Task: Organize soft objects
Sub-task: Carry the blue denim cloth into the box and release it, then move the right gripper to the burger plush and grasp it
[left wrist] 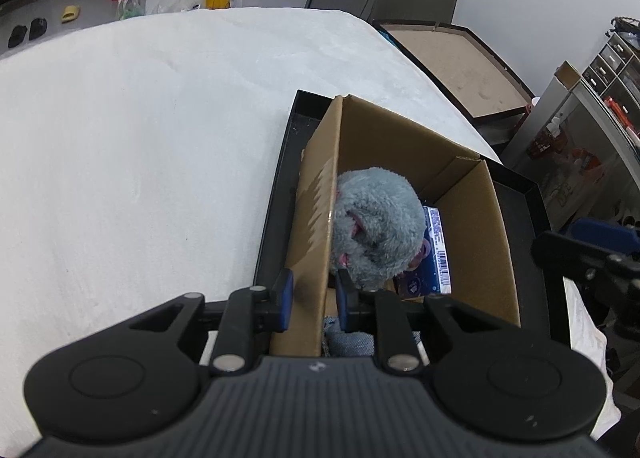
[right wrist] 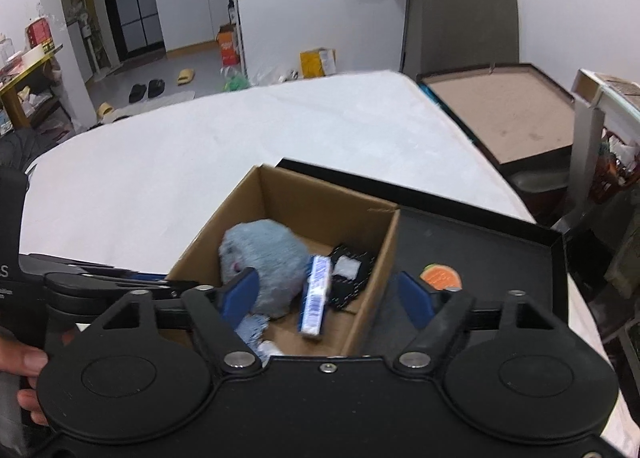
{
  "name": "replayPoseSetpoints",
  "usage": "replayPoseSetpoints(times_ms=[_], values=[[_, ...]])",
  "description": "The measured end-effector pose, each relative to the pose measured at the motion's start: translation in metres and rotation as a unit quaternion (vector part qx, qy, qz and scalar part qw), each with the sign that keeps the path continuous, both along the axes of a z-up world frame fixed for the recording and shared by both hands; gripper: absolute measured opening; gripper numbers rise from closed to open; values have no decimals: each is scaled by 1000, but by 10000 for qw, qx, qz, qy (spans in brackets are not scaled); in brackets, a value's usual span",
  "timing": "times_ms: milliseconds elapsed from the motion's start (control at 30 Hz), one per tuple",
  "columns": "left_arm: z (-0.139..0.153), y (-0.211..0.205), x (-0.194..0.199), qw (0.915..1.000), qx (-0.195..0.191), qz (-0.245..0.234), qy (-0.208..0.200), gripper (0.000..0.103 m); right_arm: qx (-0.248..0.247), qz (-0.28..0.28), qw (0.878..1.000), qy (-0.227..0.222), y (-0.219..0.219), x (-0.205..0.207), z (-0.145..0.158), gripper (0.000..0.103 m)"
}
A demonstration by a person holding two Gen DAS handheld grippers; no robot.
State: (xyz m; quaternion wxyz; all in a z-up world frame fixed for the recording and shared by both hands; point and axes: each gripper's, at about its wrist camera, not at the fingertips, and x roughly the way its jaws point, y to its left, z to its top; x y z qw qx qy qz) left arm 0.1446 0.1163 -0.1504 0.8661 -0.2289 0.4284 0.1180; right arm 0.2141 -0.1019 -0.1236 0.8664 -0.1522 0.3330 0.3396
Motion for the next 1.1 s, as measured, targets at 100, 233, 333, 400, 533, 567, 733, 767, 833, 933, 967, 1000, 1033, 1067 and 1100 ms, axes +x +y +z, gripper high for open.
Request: replayPoseSetpoints(times_ms=[100, 233, 333, 400, 533, 567, 733, 767, 833, 933, 967, 1000, 1033, 1067, 1100], values=[[1, -2, 1, 10000, 28, -1, -9, 23, 7, -9, 9999, -115, -8, 5, -1, 84], [0, -3, 5, 10000, 38, 65, 46, 31, -27, -80, 9998, -175, -18, 13, -5, 85], [1, -2, 5, 9999, 46, 151, 36, 41, 8, -68, 9999, -78, -25, 21, -9, 85], [2, -2, 6, 9998, 94, 196, 31, 45, -8, -56, 9999, -120, -28, 24, -10, 85], [0, -6, 9, 9996, 156, 206, 65, 49, -48, -87, 9999, -118, -34, 35, -17, 85], [-1, -7, 10, 9996, 168, 212, 79, 50, -39, -98, 9999, -97, -36, 38, -18, 85], [-3, -11, 13, 9995, 220, 223, 86, 51, 148, -274, 9995, -10, -48, 54, -31, 85], [-3, -11, 13, 9994, 240, 231, 77, 52, 184, -327, 9993, 6, -50, 57, -35, 84], [-3, -13, 14, 9993, 276, 233, 70, 52, 189, -407, 9990, 54, -54, 62, -43, 83], [-3, -16, 15, 9991, 340, 248, 83, 52, 178, -442, 9988, 123, -56, 70, -52, 81], [-3, -17, 15, 9991, 350, 246, 81, 52, 192, -459, 9986, 150, -58, 72, -55, 81], [-3, -18, 16, 9990, 352, 244, 81, 52, 196, -485, 9984, 197, -58, 75, -58, 80], [-3, -19, 17, 9990, 358, 246, 85, 52, 199, -508, 9982, 261, -59, 79, -62, 79], [-4, -20, 18, 9990, 373, 248, 89, 52, 197, -525, 9979, 310, -59, 82, -65, 79], [-4, -21, 19, 9989, 393, 248, 94, 52, 193, -542, 9978, 337, -59, 84, -68, 78]])
